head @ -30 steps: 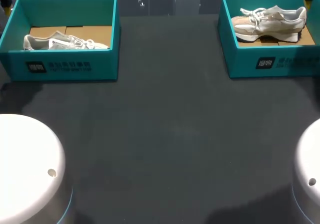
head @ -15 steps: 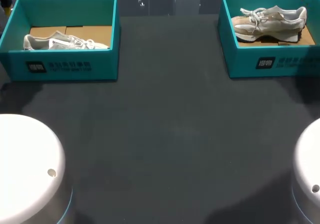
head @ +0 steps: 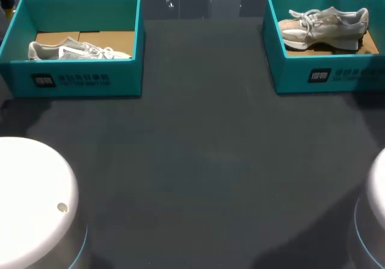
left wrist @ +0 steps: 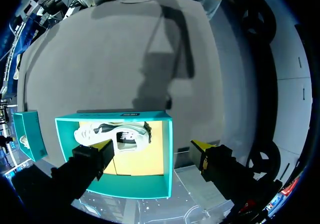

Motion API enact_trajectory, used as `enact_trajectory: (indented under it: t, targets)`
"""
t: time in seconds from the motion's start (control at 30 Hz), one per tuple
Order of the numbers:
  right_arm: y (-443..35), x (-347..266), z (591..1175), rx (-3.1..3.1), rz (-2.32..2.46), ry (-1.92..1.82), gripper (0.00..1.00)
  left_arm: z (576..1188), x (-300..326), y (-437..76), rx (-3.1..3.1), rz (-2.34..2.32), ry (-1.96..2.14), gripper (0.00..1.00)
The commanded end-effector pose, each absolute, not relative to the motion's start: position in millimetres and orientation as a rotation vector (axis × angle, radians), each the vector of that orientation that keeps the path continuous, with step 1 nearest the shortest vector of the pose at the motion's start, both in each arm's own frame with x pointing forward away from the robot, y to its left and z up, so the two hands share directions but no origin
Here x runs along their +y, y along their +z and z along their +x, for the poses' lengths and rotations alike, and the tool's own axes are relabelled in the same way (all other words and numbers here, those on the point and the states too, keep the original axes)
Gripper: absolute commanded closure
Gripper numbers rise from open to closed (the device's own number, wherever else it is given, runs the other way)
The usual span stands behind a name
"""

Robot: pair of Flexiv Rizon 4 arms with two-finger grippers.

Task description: Take the shoe out of the shoebox, open the shoe tongue, remove and reinsert the insole, then place the shoe into the shoebox

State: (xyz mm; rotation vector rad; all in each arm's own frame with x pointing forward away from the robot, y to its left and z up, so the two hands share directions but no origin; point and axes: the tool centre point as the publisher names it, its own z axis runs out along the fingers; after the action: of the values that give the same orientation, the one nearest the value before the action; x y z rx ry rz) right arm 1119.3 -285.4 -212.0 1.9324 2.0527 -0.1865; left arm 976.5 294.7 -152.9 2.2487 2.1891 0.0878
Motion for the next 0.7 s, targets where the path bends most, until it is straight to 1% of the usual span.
enact_trajectory:
  t: [0.03, 0.5, 0.57, 0.67, 0.7]
  targets:
    - [-232, -290, 1131, 2.05, 1.96, -0.175, 0.0, 975, 295, -153, 2.187, 2.249, 0.092, 0.0]
    - [-278, -300, 1149, 1.986, 2.037, -0.144, 0.0, 975, 295, -153, 2.187, 2.249, 0.092, 0.0]
    - [-283, -300, 1153, 1.983, 2.043, -0.156, 0.04, 975, 295, -153, 2.187, 2.249, 0.092, 0.0]
    - [-288, -297, 1156, 1.972, 2.069, -0.158, 0.04, 975, 295, -153, 2.187, 2.249, 0.092, 0.0]
    - [-289, -297, 1156, 1.961, 2.084, -0.154, 0.02, 975, 295, -153, 2.187, 2.249, 0.092, 0.0]
